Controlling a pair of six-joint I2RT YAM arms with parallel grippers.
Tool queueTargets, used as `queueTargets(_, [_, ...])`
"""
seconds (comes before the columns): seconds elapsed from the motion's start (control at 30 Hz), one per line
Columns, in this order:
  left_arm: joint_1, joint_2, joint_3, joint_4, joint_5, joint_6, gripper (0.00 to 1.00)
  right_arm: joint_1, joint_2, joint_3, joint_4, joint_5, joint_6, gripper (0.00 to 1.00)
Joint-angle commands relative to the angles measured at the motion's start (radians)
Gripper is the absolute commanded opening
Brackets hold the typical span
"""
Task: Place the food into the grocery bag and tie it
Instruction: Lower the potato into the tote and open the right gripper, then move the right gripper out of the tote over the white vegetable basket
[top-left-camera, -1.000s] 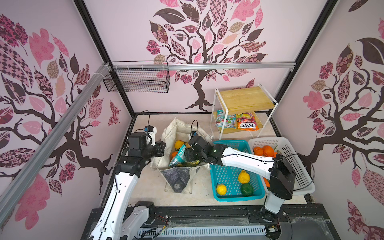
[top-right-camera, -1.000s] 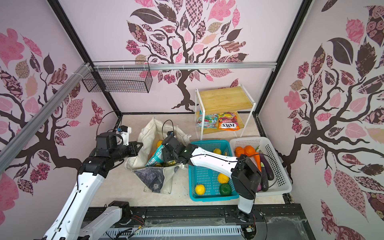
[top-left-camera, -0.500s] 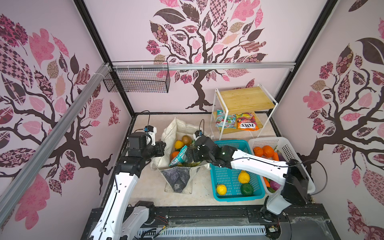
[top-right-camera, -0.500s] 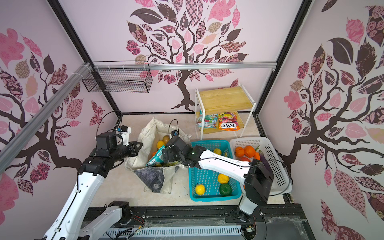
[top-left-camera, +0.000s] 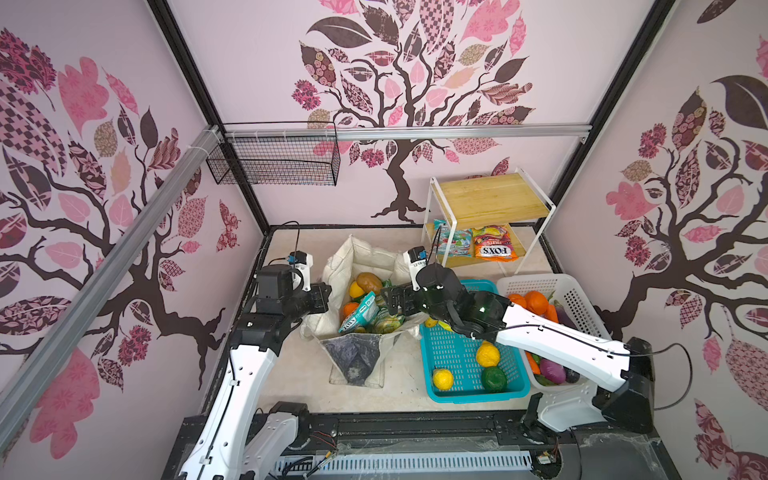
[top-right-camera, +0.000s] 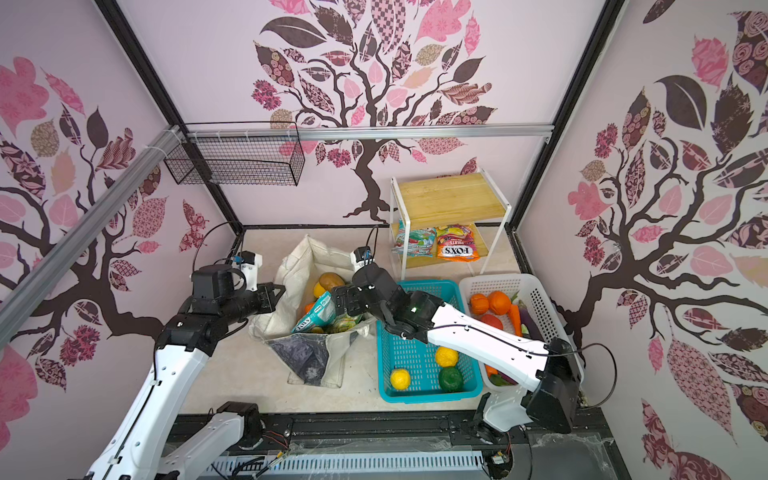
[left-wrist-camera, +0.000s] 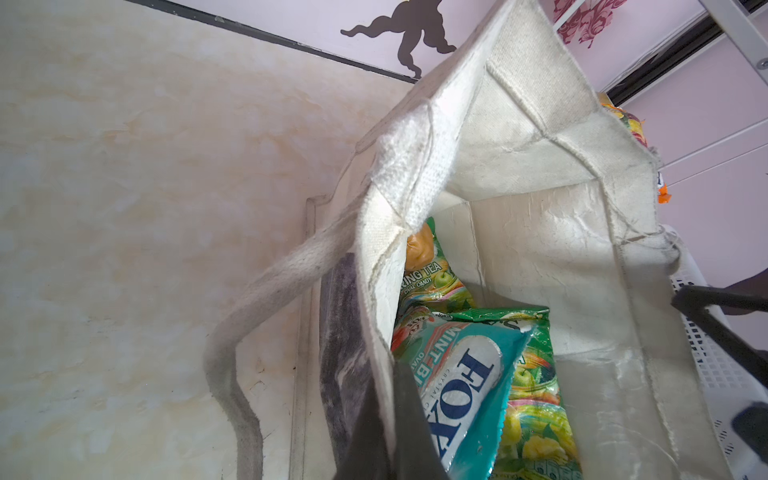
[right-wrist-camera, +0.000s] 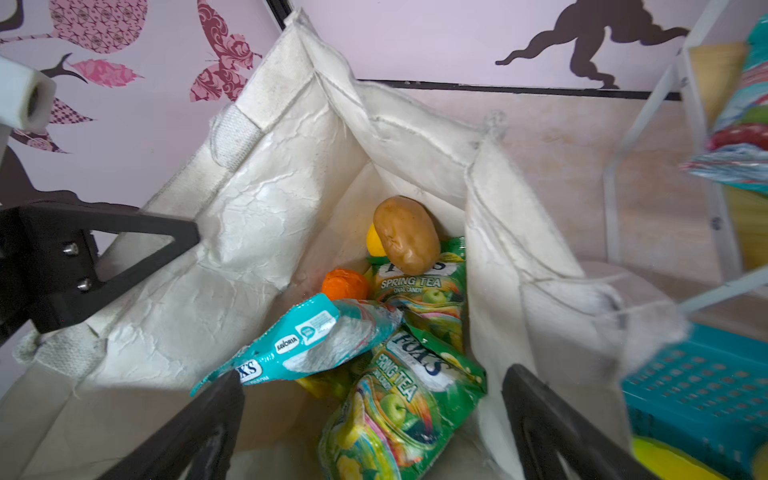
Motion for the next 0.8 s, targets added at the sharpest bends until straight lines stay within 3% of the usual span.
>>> queueTargets(0.0, [-0.004, -0.008, -0.026, -0.011, -0.020, 0.010, 0.00, 0.005, -0.136, -0.022, -0.081, 0.151, -0.053, 1.00])
queueTargets(0.13, [-0.004, -0.002, -0.024, -0.013, -0.011, 0.008, 0.00, -0.056, -0.243, -0.083, -0.180, 0.225, -0.046, 0.98])
queueTargets(0.2, [-0.003, -0.002, -0.025, -0.012, -0.011, 0.007, 0.00, -0.148, -0.324, -0.150, -0.180, 0.184, -0.020, 0.97])
queueTargets(0.33, [-0.004, 0.002, -0.025, -0.012, -0.001, 0.005, 0.00, -0.422, -0.494, -0.292, -0.174, -0.018, 0.056, 0.88])
queueTargets(0.43, [-0.005, 0.005, -0.025, -0.009, 0.003, 0.005, 0.00, -0.541, -0.541, -0.351, -0.225, -0.029, 0.085, 0.88])
queueTargets(0.57, [-0.006, 0.018, -0.025, -0.013, 0.008, 0.006, 0.00, -0.577, -0.514, -0.376, -0.329, 0.027, 0.118, 1.00])
queueTargets(0.7, [-0.007, 0.014, -0.028, -0.010, 0.003, 0.005, 0.00, -0.583, -0.519, -0.410, -0.360, 0.113, 0.146, 1.00])
queueTargets(0.77, [-0.008, 0.017, -0.028, -0.011, 0.002, 0.004, 0.00, -0.614, -0.526, -0.431, -0.343, 0.099, 0.148, 1.00])
